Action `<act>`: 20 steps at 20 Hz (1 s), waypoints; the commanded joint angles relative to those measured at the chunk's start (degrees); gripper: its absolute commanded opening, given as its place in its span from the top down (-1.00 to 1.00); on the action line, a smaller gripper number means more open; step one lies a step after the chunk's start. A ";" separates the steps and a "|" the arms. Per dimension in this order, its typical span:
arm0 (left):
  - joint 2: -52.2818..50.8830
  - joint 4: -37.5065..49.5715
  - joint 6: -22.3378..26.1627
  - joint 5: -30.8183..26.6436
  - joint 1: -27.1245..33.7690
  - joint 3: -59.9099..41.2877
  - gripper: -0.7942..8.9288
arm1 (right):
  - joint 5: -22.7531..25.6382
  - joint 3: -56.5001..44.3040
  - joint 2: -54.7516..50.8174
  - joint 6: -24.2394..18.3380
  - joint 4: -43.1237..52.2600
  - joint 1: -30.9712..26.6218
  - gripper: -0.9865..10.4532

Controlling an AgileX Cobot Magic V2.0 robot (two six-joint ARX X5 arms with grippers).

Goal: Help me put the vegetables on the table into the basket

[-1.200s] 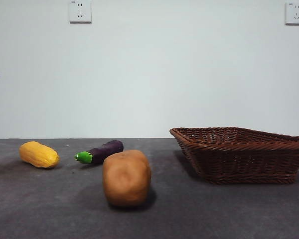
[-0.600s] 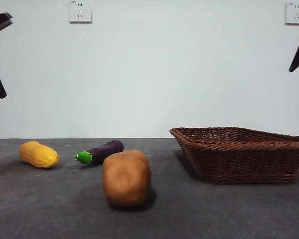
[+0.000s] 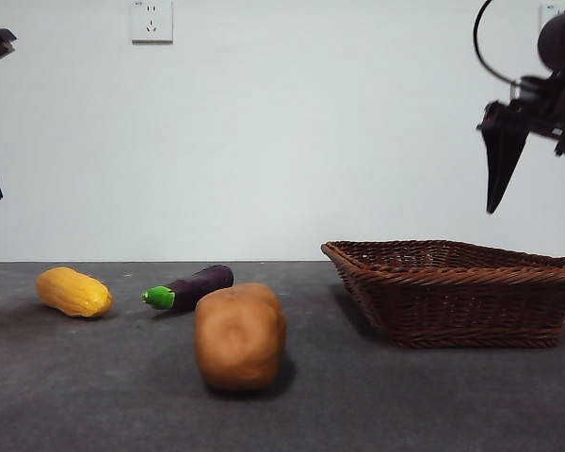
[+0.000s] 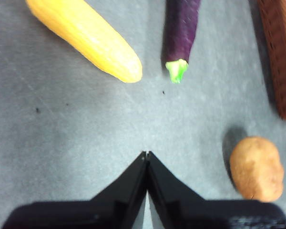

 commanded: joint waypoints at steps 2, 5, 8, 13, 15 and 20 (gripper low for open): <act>0.15 -0.09 3.80 1.40 -1.66 -0.02 0.85 | 0.11 2.32 5.53 -2.27 -0.48 0.11 -0.10; 0.15 0.35 6.49 5.27 -2.89 -0.02 0.85 | 0.15 3.13 8.87 -2.34 0.83 0.09 -0.10; 0.15 0.85 9.20 8.83 -4.28 -0.02 0.85 | -1.68 3.13 11.56 -2.38 3.04 0.11 -0.07; 0.15 0.81 16.90 23.34 -6.25 -0.02 0.85 | -3.50 3.13 12.96 -2.78 4.98 0.20 0.50; 0.15 0.87 17.11 27.61 -6.93 -0.02 0.85 | -3.56 3.13 13.18 -3.02 5.11 0.20 0.73; 0.15 0.83 16.31 26.73 -7.41 -0.02 0.85 | -3.72 3.13 13.38 -3.43 5.18 0.20 0.85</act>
